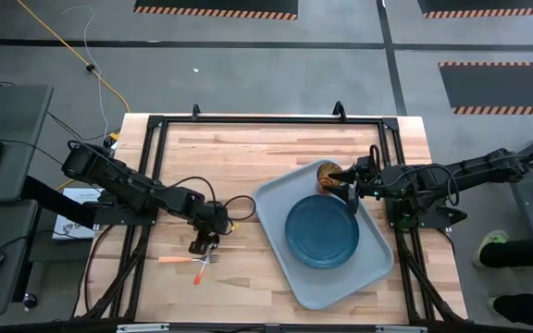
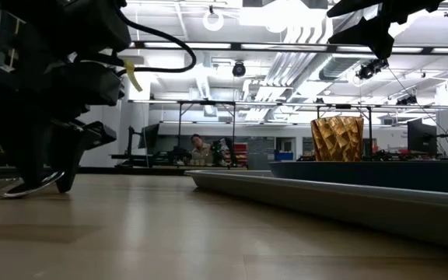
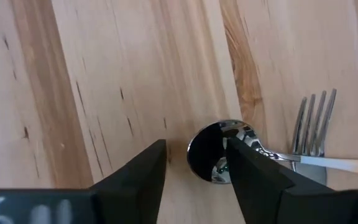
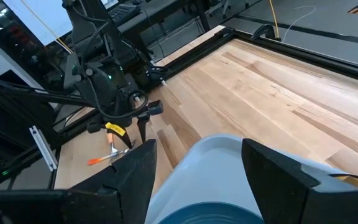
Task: Pick and place plate/cup/fork/spoon on tray
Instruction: Put the orange spoon on the gray serving tray to the left of the blue plate
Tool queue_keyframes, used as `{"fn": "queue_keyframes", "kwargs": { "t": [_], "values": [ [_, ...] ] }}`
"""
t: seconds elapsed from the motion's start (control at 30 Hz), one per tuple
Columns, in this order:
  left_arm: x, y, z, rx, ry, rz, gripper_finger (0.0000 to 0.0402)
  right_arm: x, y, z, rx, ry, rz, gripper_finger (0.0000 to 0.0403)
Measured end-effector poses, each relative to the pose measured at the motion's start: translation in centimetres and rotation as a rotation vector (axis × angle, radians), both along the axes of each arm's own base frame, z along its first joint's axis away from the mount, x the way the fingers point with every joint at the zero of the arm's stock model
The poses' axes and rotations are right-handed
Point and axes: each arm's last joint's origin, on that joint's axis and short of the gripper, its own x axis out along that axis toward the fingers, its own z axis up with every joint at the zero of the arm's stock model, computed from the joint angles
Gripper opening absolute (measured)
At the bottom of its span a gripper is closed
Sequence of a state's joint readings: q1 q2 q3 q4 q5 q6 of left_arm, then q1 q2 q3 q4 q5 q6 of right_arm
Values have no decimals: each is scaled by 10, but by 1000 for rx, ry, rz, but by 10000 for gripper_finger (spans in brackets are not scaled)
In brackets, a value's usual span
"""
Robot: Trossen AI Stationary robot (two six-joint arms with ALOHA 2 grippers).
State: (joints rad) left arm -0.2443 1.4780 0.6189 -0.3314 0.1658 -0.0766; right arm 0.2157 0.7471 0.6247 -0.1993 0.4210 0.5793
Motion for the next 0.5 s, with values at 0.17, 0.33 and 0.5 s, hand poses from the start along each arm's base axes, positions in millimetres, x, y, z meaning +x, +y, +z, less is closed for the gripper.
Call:
{"fn": "queue_keyframes", "kwargs": {
  "t": [0.17,0.33,0.5],
  "values": [
    [0,0,0,-4,0,0,99,0,0,0,0,0,0,227],
    [2,4,5,-99,3,31,22,0,0,0,0,0,0,227],
    [0,18,17,-178,-13,102,13,0,0,0,1,-1,0,227]
  ]
}}
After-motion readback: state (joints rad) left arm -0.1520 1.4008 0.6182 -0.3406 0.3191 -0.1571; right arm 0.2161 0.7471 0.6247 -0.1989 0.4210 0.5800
